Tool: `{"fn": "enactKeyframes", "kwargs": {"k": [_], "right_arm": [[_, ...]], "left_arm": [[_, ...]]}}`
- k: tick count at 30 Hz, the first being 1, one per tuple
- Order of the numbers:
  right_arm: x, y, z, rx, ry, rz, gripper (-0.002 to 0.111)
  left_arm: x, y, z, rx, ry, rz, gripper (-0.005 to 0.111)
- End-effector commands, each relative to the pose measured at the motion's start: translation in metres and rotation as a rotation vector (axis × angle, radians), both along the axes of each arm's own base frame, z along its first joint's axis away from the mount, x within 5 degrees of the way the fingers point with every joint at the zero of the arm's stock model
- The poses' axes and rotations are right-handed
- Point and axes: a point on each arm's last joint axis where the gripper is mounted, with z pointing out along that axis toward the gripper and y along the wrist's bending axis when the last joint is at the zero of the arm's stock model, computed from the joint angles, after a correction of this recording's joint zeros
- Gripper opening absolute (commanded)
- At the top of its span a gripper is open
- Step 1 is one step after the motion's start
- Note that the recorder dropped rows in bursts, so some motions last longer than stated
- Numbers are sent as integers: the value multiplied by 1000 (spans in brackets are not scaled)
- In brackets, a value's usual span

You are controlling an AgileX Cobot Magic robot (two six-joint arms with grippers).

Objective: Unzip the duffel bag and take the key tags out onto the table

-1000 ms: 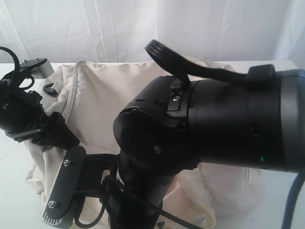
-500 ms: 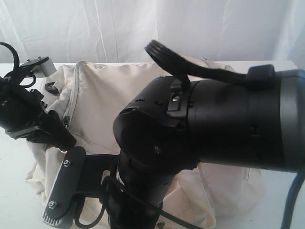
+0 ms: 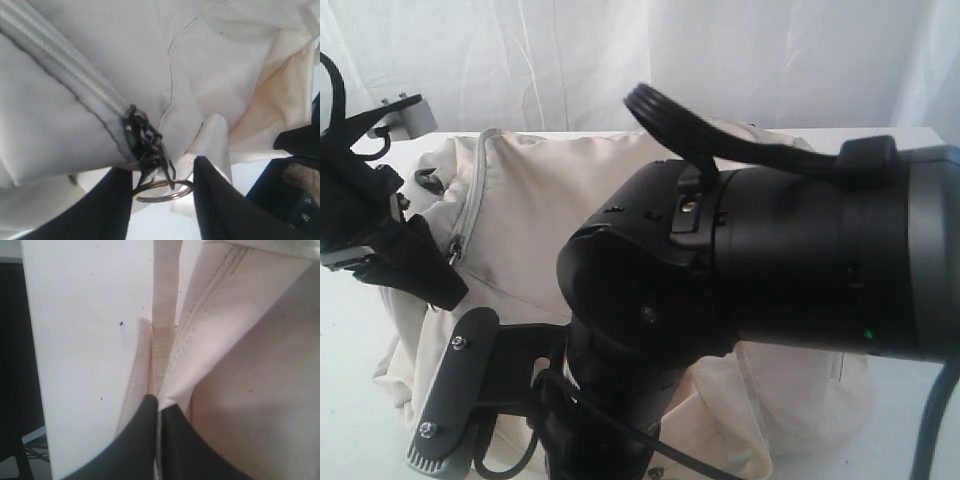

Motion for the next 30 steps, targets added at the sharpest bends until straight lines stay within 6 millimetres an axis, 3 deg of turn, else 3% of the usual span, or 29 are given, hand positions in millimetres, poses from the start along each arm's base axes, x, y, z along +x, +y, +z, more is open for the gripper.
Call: {"fn": "enactKeyframes", "kwargs": {"k": [1,9,22,25,30], "right_arm": [[-7,2,5,45,36,-1,0],[-7,3,3,42,37,-1,0],[-6,9,-2,78,45,-24,1],[-5,10,1,96,47,-50,11],[-5,10,11,163,28,-64,38]], "left_arm": [[-11,3,11,18,11,0,0],[-18,6,28,-5,-107,35,0],[-5,6,32,-21,-232,112,0],[-5,6,32,-21,-232,112,0],[-5,6,32,-21,-234,114,0]]}}
